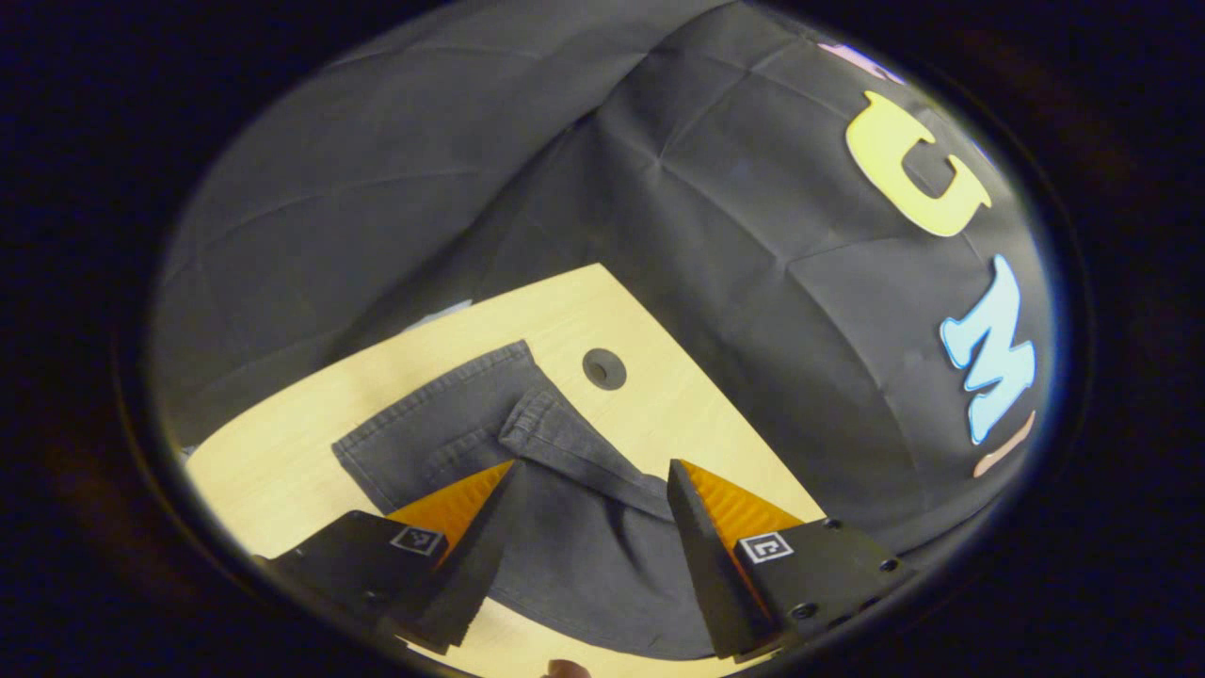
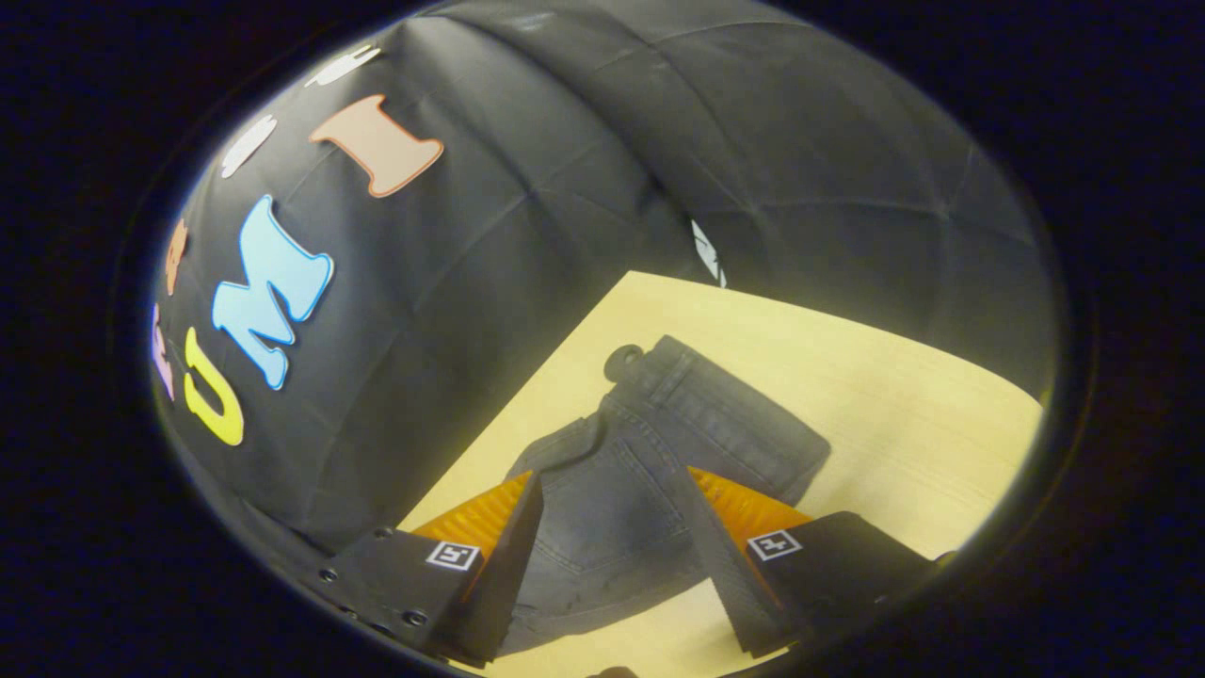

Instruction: Grasp the waist and the cuffs of the jeans and fold them to make the two legs overlap; first hold the waist and fold one-third of the jeans toward the cuffs, then hold the cuffs and fold the remaining one-third in the same direction to finish folding.

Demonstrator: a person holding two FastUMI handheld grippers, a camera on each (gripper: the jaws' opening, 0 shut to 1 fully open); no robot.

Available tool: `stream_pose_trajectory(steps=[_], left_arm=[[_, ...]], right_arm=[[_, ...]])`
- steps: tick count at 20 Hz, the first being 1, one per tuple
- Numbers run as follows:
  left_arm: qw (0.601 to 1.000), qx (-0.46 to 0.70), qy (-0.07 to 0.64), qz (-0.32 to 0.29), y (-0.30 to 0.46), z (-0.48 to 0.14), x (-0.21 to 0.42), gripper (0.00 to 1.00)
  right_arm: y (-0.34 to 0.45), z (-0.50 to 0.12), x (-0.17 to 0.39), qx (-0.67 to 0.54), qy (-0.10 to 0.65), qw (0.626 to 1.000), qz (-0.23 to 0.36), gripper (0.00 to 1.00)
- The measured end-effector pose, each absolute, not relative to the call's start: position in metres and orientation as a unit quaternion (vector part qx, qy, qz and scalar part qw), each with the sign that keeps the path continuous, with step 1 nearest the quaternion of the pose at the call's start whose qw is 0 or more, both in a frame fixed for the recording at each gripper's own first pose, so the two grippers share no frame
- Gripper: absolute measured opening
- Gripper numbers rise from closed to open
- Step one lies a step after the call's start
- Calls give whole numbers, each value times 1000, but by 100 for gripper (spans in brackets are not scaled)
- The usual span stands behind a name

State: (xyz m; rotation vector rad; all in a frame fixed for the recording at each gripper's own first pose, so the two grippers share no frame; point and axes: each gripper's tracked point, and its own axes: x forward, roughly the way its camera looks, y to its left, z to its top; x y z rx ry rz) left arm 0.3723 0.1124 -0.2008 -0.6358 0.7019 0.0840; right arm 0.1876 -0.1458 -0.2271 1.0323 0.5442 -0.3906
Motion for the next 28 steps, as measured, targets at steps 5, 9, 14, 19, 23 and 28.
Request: stream_pose_trajectory(steps=[5, 9, 14, 19, 23, 28], left_arm=[[917, -261, 300, 41, 108, -174, 330, 98], [933, -232, 275, 29, 94, -155, 296, 98], [953, -173, 250, 14, 75, -130, 265, 98], [958, -177, 227, 16, 71, -112, 241, 98], [969, -131, 210, 19, 67, -104, 220, 98], [968, -137, 209, 3, 49, -93, 198, 97]], right_arm=[[-152, -250, 152, 532, 251, 772, -240, 87], [-132, -288, 156, 587, 290, 718, -237, 87], [-123, -310, 164, 599, 304, 703, -235, 87], [-131, -320, 164, 610, 304, 687, -252, 65], [-132, -323, 161, 612, 309, 687, -242, 25], [-135, -312, 165, 607, 294, 707, -211, 6]])
